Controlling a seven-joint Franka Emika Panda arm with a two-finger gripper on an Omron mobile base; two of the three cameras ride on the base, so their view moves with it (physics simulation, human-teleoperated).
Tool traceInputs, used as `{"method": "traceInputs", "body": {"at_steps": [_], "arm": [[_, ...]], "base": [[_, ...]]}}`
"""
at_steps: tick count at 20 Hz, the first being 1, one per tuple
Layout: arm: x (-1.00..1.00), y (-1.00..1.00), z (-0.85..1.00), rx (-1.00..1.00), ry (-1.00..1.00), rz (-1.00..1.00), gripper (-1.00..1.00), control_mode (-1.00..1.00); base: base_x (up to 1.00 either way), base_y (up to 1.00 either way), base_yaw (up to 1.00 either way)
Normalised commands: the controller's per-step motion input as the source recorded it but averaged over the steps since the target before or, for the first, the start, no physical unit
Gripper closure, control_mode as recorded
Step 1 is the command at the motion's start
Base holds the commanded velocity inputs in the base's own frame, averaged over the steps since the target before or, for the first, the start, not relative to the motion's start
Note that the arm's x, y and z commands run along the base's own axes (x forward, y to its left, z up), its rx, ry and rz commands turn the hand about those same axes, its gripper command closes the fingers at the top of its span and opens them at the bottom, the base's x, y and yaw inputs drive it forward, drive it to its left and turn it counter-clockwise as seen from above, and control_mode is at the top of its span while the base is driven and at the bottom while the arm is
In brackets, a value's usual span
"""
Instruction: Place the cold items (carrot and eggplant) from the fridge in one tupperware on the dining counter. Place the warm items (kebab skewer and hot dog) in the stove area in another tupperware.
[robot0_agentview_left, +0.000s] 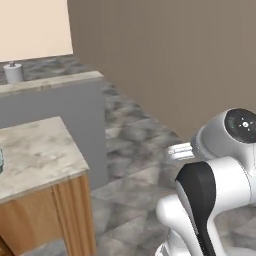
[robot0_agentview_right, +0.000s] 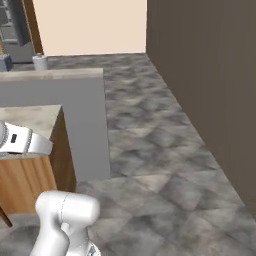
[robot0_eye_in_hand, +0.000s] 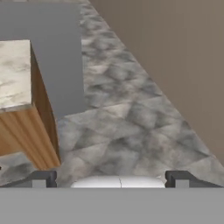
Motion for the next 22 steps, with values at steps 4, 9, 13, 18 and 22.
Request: {"method": "traceInputs", "body": {"at_steps": [4, 9, 13, 18, 22], "arm": [[0.0, 0.0, 0.0, 0.0, 0.0, 0.0, -1.0, 1.0], [0.0, 0.0, 0.0, 0.0, 0.0, 0.0, -1.0, 1.0], [0.0, 0.0, 0.0, 0.0, 0.0, 0.0, -1.0, 1.0], [0.0, 0.0, 0.0, 0.0, 0.0, 0.0, -1.0, 1.0], [0.0, 0.0, 0.0, 0.0, 0.0, 0.0, -1.0, 1.0]], "base": [[0.61, -0.71, 0.33], [0.69, -0.71, 0.34], [0.71, -0.7, 0.34], [0.7, -0.71, 0.33], [0.69, -0.72, 0.34]]}}
